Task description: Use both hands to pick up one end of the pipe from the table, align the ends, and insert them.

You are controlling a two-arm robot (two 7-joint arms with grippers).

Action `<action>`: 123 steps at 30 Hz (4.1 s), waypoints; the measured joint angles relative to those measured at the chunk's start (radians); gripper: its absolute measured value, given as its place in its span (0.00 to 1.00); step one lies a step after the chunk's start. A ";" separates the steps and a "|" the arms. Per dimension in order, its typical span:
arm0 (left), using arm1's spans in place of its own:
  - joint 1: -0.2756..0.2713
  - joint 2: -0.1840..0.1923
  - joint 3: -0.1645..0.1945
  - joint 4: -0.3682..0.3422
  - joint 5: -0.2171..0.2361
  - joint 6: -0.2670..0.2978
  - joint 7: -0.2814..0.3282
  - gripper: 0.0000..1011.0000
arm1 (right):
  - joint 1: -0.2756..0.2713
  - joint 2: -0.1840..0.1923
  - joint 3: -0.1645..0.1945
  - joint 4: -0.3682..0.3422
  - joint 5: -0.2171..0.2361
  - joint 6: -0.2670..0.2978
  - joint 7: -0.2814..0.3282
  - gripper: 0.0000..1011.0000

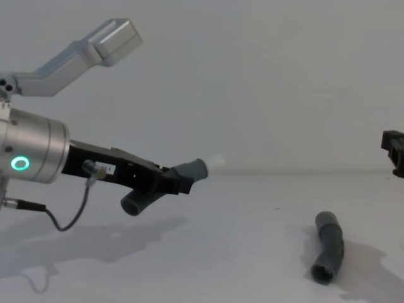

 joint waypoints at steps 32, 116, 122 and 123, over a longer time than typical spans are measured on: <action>-0.227 0.181 0.183 0.085 -0.010 -0.141 -0.557 0.33 | 0.000 0.000 0.000 0.000 0.000 0.000 0.000 0.00; -0.355 0.169 0.284 0.227 -0.005 -0.261 -0.746 0.33 | 0.019 -0.013 -0.050 -0.270 0.014 0.636 -0.037 0.91; -0.355 0.169 0.284 0.227 -0.005 -0.261 -0.746 0.33 | 0.049 -0.031 -0.063 -0.228 0.017 0.662 -0.027 0.99; -0.355 0.169 0.284 0.227 -0.005 -0.261 -0.746 0.33 | 0.053 -0.033 -0.064 -0.223 0.017 0.665 -0.025 0.99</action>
